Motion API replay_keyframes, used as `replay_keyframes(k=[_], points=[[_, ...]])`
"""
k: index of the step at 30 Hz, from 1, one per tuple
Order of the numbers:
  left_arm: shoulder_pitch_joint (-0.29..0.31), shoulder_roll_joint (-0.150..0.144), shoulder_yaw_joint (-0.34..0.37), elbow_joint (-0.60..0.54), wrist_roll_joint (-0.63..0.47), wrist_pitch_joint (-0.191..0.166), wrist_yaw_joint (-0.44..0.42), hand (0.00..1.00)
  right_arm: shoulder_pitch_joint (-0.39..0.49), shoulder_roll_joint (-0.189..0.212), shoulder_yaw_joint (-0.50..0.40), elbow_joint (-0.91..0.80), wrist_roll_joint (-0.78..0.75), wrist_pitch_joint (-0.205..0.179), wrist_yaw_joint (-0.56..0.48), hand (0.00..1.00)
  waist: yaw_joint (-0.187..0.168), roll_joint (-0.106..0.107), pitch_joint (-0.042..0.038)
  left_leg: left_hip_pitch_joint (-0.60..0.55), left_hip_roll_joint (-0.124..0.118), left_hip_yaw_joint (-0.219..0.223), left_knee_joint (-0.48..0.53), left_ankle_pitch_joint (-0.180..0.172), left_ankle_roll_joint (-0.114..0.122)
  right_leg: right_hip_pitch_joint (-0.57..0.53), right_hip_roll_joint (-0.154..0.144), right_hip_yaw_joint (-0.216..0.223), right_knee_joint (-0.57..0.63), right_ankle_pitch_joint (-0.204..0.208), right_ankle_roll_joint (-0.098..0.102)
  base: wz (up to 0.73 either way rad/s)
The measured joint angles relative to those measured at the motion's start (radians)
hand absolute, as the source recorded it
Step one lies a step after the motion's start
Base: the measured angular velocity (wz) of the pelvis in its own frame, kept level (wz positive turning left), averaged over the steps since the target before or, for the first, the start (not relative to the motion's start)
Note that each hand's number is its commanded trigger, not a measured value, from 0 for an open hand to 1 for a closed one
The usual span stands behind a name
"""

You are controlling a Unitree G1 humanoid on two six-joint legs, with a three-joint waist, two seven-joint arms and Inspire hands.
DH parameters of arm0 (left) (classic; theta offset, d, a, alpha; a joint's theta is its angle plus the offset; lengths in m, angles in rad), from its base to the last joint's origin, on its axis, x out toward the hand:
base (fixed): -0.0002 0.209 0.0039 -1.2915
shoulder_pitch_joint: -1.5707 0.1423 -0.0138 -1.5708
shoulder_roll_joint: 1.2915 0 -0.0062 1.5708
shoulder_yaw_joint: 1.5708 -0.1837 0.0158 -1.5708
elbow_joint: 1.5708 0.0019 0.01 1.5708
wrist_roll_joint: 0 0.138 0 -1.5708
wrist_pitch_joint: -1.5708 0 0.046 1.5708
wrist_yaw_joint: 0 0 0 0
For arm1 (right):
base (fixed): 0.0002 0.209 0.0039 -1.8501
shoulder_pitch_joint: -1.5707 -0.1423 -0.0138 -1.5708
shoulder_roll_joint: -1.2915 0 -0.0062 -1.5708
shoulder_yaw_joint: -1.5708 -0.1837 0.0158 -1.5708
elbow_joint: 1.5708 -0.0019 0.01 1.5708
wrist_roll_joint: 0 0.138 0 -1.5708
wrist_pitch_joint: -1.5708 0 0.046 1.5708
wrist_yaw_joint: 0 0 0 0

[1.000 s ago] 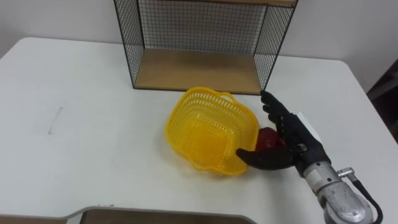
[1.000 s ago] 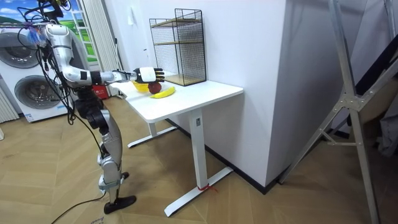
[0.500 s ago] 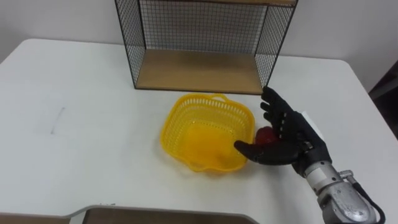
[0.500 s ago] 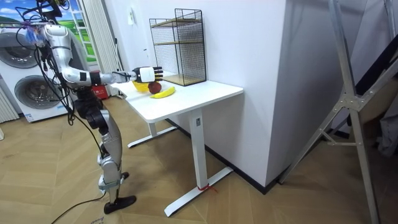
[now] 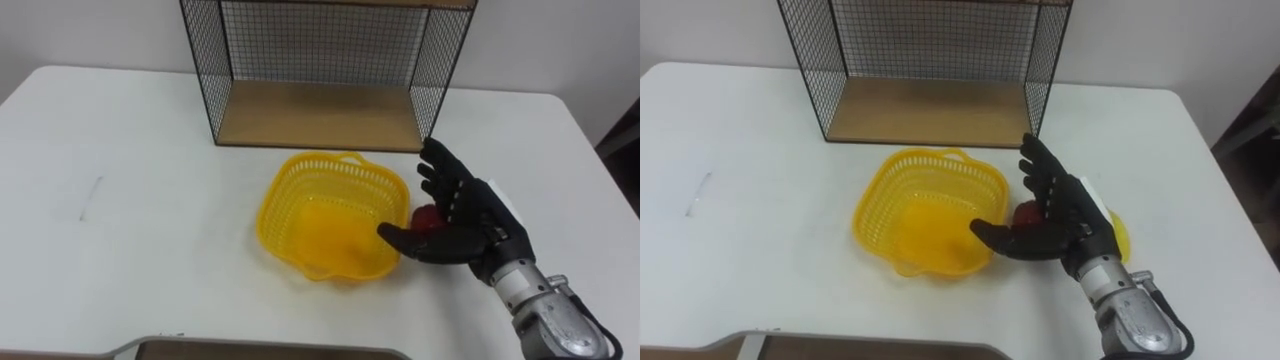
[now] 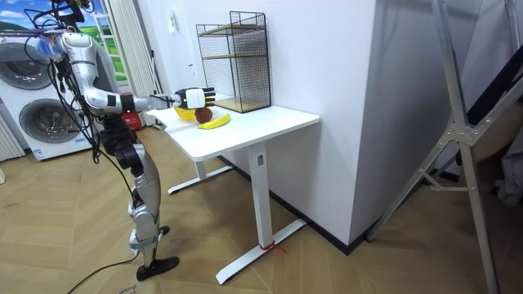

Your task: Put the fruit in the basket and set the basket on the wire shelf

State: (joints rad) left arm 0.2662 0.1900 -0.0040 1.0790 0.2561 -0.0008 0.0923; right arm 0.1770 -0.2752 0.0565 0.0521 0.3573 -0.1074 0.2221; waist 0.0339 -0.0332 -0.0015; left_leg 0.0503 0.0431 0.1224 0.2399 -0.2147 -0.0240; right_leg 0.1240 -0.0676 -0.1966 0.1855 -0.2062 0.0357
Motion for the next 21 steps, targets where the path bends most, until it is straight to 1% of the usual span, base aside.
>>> replay_keyframes(k=[6,11,16,21], points=[[0.005,0.0,0.001,0.0,0.001,0.0,0.0,0.0,0.0,0.002,-0.003,0.012,0.0,0.0,0.0,0.0,-0.002,-0.005,-0.0011,0.011,0.0,0.0,-0.001,0.0,0.0,0.008,0.0,0.001,0.003,0.0,0.0,0.0],[0.012,-0.002,0.001,0.001,0.001,0.0,0.0,0.0,0.0,0.002,-0.014,0.013,0.0,0.001,-0.001,0.0,-0.002,-0.007,-0.0004,0.011,0.0,0.0,0.0,0.0,0.0,0.009,-0.001,0.0,0.003,0.001,-0.001,0.0],[0.014,-0.002,0.001,0.002,0.001,0.0,0.0,0.0,0.0,0.002,-0.043,0.013,0.0,0.001,-0.005,0.0,-0.001,-0.015,0.0022,0.014,0.0,0.0,0.001,0.0,0.0,0.01,-0.001,0.002,0.0,0.0,-0.001,0.0],[0.017,-0.002,0.001,0.002,0.001,0.0,0.0,0.0,0.0,0.002,-0.059,0.013,0.0,0.001,-0.038,0.0,-0.003,-0.018,0.0057,0.024,0.0,0.001,-0.002,0.0,0.0,0.019,-0.001,0.002,-0.002,0.0,0.0,0.0]])
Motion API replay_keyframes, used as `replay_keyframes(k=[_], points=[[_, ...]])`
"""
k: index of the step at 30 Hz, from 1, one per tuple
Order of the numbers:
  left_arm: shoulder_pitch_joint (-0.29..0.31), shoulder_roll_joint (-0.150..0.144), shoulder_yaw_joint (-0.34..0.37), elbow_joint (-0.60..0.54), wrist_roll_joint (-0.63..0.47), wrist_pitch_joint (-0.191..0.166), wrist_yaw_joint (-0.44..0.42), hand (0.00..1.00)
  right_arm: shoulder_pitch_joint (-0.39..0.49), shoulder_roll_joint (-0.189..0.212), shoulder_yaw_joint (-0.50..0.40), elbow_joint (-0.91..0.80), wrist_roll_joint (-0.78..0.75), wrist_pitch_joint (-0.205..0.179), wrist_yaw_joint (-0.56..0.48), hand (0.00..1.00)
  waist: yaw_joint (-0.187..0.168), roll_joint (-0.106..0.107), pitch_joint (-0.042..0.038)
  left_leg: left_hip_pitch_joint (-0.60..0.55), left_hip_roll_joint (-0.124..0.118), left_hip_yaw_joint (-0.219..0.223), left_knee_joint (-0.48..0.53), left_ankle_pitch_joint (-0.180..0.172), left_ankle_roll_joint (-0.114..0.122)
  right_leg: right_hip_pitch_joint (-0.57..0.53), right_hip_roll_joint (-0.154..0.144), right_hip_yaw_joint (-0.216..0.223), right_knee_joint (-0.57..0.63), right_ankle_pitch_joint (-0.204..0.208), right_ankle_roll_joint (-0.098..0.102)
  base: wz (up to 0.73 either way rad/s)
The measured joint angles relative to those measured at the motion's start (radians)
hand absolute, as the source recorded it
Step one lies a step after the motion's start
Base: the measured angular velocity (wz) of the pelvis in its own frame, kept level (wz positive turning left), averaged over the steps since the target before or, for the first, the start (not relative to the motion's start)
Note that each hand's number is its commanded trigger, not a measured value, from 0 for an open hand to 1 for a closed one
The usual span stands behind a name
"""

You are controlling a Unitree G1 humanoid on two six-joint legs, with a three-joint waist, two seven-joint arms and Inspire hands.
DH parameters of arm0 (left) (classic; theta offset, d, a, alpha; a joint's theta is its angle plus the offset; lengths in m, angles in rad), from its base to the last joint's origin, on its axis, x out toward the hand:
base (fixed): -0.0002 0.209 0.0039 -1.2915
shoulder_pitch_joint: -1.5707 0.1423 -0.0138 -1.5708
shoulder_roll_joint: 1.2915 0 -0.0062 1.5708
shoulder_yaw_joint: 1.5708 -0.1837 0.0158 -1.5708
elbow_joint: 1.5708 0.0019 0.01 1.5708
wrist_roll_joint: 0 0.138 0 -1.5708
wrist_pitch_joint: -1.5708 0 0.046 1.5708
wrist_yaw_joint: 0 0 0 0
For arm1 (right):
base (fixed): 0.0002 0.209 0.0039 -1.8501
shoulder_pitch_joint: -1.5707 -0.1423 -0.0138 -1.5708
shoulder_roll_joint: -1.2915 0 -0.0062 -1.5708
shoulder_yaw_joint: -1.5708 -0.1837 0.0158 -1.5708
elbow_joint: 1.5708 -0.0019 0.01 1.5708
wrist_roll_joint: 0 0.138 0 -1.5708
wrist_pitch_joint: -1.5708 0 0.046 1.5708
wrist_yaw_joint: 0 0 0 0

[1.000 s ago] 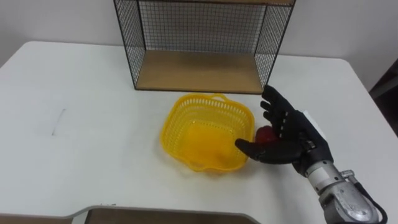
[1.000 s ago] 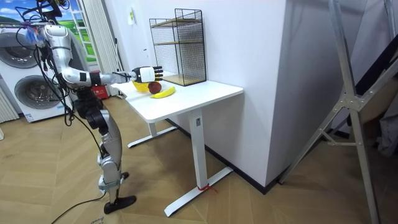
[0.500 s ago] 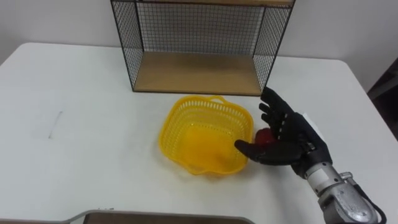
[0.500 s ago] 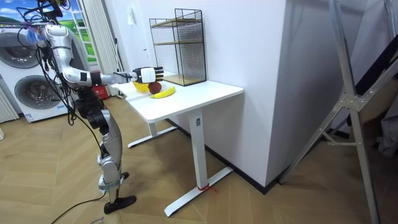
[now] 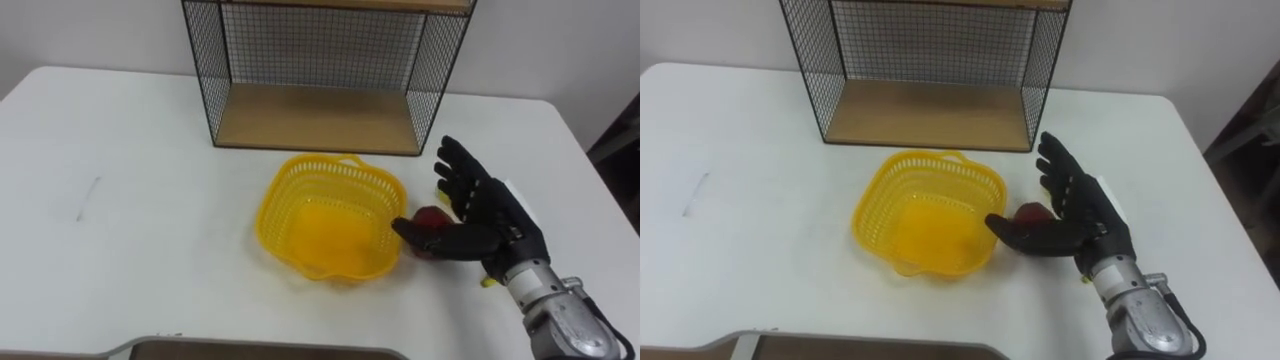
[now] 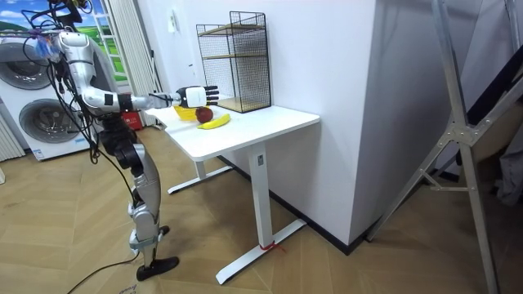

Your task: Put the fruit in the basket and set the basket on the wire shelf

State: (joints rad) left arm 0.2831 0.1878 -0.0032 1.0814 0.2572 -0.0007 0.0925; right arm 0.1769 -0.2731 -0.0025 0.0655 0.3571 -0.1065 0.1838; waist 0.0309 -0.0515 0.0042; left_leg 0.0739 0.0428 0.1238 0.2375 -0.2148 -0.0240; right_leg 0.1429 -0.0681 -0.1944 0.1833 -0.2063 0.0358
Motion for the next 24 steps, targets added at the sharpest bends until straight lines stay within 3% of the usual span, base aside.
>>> replay_keyframes(k=[24], points=[[-0.002,0.0,0.0,0.0,0.0,0.007,0.0,0.0,0.0,0.0,-0.019,0.049,-0.003,0.0,-0.039,0.0,-0.004,-0.001,-0.0005,-0.009,0.0,0.001,-0.001,0.0,0.0,-0.004,0.001,-0.001,-0.012,0.002,0.001,0.0]])
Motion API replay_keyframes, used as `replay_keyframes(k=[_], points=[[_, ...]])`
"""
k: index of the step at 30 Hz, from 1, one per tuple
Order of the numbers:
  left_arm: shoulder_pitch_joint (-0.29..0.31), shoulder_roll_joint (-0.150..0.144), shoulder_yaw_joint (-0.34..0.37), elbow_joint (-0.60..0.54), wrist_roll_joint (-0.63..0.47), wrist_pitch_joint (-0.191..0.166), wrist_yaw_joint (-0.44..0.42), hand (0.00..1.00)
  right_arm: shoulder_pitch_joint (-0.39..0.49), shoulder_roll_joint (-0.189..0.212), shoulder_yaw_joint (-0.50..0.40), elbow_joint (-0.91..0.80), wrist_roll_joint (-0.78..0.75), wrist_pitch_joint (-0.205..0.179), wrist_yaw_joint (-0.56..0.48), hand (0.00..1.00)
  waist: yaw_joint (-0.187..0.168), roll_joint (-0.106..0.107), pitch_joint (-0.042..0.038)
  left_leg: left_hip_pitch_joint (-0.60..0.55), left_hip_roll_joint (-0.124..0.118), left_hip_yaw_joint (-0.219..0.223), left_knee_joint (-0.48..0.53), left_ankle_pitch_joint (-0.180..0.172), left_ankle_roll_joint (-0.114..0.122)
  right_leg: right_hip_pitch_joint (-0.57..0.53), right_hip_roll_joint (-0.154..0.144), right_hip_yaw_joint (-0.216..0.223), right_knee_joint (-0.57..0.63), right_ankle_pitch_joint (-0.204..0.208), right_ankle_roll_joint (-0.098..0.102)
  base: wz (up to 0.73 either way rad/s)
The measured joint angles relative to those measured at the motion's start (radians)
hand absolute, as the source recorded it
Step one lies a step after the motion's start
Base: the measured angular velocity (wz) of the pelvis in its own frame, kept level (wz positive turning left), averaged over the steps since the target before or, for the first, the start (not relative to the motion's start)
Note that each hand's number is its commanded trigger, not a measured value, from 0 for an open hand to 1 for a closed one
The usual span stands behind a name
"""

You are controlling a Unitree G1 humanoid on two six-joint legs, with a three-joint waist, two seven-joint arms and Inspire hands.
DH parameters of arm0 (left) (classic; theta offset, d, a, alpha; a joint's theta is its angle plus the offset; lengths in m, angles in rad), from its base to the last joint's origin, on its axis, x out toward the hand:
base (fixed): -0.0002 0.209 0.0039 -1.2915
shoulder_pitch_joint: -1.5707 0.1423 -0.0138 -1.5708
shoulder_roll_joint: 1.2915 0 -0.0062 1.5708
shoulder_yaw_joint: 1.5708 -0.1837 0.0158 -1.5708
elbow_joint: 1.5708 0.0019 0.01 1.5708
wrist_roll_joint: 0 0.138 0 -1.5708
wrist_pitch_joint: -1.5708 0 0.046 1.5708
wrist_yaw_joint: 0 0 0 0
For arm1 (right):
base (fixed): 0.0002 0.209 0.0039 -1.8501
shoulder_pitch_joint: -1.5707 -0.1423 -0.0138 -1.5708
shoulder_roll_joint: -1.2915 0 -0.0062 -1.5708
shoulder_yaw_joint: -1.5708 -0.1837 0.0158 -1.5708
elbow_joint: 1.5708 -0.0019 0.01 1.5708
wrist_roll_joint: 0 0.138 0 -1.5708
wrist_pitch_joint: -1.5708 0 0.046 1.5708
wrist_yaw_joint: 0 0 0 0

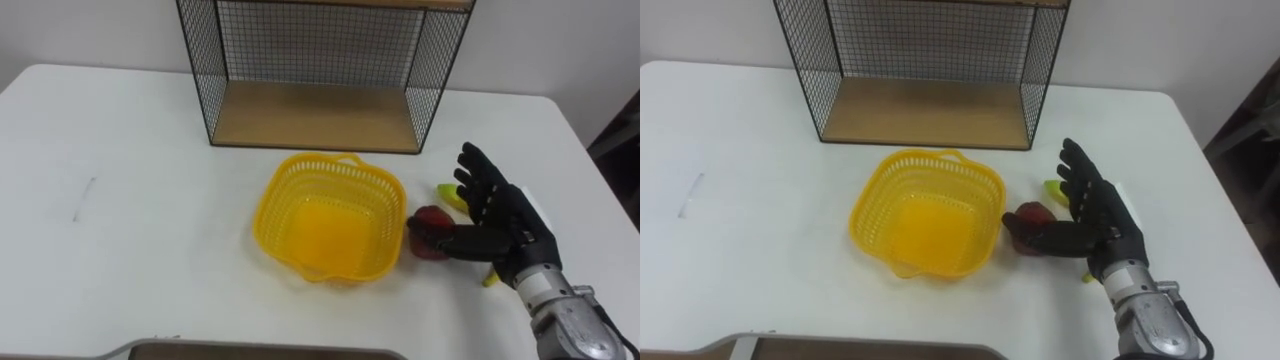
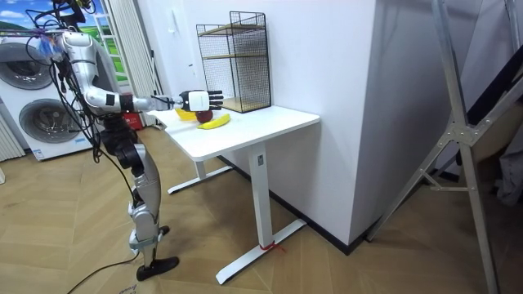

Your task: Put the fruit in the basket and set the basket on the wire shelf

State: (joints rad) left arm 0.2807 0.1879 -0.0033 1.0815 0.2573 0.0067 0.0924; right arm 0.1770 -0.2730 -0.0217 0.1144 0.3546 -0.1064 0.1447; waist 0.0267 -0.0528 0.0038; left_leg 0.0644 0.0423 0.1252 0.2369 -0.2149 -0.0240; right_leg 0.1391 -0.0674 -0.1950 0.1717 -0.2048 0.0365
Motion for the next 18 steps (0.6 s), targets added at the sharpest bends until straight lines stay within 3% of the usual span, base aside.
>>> replay_keyframes(k=[18], points=[[-0.013,0.002,0.002,-0.001,0.001,-0.003,0.0,0.0,0.0,0.0,0.0,-0.009,-0.044,0.0,0.021,0.0,0.0,-0.005,-0.0021,-0.001,0.0,0.002,-0.001,0.0,0.0,-0.003,0.0,0.003,0.0,0.0,0.0,0.0]])
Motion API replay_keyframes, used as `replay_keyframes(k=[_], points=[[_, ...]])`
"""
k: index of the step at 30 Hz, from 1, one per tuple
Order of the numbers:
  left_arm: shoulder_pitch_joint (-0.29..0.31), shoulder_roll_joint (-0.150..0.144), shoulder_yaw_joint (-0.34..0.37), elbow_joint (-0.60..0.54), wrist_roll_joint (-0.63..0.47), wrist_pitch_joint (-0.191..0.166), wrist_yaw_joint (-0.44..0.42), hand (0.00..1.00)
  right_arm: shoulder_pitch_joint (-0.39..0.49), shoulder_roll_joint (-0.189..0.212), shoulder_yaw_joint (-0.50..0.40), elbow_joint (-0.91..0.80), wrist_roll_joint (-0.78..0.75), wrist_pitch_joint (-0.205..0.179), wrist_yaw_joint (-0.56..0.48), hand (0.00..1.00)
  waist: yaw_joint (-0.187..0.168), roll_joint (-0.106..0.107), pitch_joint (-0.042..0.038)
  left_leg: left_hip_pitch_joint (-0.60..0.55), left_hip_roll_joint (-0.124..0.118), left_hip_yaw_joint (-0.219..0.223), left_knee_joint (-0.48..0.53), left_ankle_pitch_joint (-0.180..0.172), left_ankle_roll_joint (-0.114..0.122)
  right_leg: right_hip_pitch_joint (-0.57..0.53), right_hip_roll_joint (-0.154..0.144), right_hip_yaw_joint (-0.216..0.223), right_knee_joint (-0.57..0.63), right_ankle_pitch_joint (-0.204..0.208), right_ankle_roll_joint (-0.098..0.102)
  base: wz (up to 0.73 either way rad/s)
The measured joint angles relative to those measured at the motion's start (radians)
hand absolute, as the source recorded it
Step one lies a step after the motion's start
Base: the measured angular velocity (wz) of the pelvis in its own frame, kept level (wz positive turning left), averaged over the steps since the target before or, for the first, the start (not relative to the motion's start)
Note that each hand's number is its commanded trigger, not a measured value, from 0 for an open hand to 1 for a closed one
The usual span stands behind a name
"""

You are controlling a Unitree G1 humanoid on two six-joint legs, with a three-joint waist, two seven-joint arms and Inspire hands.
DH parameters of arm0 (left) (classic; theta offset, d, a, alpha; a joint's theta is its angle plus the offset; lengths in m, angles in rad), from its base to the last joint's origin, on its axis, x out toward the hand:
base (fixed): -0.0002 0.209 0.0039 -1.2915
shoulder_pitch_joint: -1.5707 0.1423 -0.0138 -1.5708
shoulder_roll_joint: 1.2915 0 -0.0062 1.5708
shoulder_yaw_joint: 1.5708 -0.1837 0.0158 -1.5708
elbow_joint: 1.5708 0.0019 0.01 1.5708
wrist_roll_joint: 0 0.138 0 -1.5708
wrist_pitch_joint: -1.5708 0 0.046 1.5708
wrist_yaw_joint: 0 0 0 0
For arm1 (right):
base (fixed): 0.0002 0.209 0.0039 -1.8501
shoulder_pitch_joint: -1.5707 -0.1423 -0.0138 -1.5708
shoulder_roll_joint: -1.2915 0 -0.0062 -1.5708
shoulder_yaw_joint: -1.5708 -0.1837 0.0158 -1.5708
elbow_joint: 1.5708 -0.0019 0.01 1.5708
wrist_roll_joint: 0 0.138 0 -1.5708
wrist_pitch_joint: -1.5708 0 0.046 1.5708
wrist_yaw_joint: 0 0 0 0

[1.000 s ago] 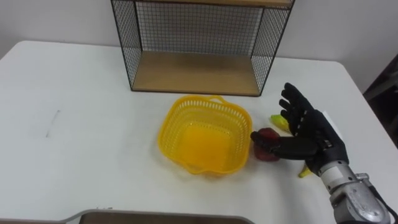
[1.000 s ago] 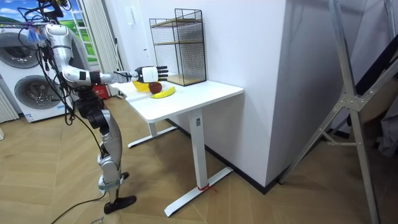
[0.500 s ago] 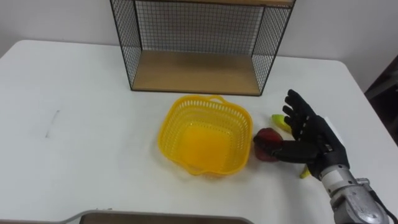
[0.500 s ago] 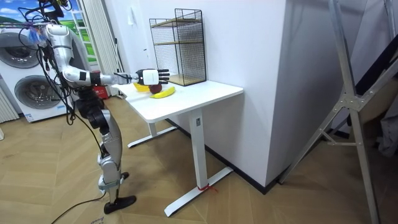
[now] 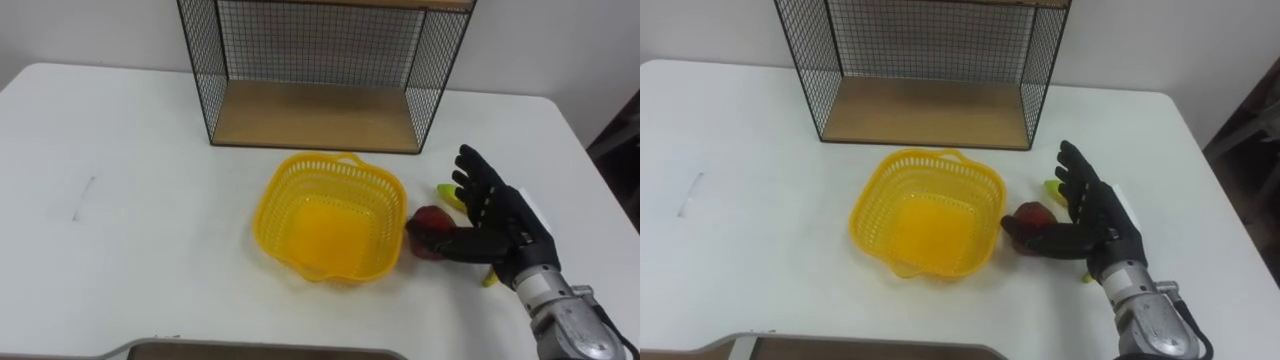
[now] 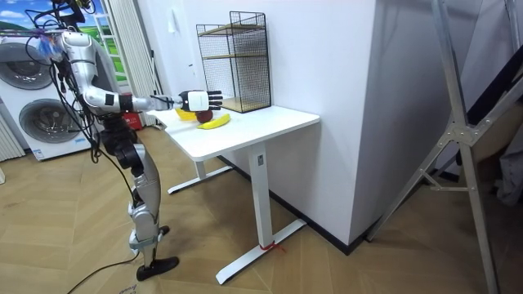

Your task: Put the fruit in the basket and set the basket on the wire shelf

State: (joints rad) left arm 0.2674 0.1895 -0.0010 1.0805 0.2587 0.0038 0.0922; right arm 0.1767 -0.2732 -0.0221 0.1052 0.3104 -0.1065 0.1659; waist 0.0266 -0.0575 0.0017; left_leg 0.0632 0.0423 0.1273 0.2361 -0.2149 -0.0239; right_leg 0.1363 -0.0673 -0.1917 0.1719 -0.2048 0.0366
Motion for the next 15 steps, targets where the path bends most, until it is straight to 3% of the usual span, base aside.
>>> replay_keyframes(k=[15], points=[[-0.012,0.002,-0.002,0.0,-0.001,-0.004,0.0,0.0,-0.007,-0.002,0.001,0.004,-0.115,-0.001,-0.013,0.0,0.007,-0.01,0.0057,0.0,0.001,0.007,-0.002,0.0,0.0,-0.006,0.001,0.014,0.001,0.001,0.0,-0.01]])
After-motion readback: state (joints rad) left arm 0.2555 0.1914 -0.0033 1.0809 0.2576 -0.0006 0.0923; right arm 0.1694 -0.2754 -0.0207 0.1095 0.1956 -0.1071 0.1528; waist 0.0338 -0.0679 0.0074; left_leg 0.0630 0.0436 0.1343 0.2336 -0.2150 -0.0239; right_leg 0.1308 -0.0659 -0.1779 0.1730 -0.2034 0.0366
